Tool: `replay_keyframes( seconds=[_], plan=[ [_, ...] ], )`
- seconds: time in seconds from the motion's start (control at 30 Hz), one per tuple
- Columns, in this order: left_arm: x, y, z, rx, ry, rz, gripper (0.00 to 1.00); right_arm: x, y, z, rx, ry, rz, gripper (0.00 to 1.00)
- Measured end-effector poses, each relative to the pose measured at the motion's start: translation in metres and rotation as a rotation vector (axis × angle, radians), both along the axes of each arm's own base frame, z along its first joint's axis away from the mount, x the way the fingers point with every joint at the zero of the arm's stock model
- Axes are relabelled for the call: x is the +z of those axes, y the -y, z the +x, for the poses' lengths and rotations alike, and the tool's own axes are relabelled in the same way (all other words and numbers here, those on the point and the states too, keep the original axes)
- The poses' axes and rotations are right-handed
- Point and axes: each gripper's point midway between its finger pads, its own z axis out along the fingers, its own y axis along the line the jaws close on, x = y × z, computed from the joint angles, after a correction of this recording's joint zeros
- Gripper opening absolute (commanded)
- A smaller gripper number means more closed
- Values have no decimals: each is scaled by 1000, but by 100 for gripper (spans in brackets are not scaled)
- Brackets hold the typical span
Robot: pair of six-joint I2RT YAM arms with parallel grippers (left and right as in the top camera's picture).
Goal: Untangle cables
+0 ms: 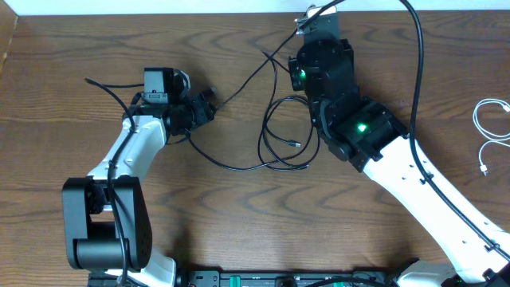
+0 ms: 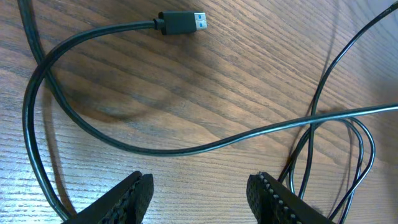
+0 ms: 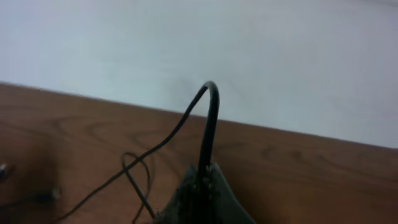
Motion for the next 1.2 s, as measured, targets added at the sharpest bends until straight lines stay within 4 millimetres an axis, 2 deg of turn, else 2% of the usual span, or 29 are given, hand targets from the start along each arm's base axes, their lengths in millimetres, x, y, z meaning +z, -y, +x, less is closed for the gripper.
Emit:
replay_keyframes(
  seconds=[0.1, 0.27, 0.47, 0.53, 0.67, 0.77, 0.93, 1.0, 1.1, 1.2],
  plan=[
    [0, 0, 0, 0, 0, 0, 56, -12, -11, -6, 76, -58, 0, 1],
    [0, 0, 0, 0, 0, 0, 55, -36, -51, -25, 315, -185, 56, 1],
    [0, 0, 0, 0, 0, 0, 55, -78, -86, -40, 497, -347, 90, 1],
    [0, 0, 0, 0, 0, 0, 55, -105, -104, -46, 576, -438, 109, 1],
    [0, 0, 0, 0, 0, 0, 56, -145, -125, -56, 674, -569, 142, 1],
    [0, 0, 0, 0, 0, 0, 56, -184, -141, -68, 736, -710, 193, 1],
    [0, 0, 0, 0, 0, 0, 56, -230, -149, -79, 740, -862, 226, 1],
    [0, 0, 0, 0, 0, 0, 55, -239, -150, -80, 739, -888, 233, 1],
    [0, 0, 0, 0, 0, 0, 55, -250, -151, -82, 732, -919, 240, 17],
    [0, 0, 0, 0, 0, 0, 55, -251, -152, -81, 732, -919, 247, 24]
  ],
)
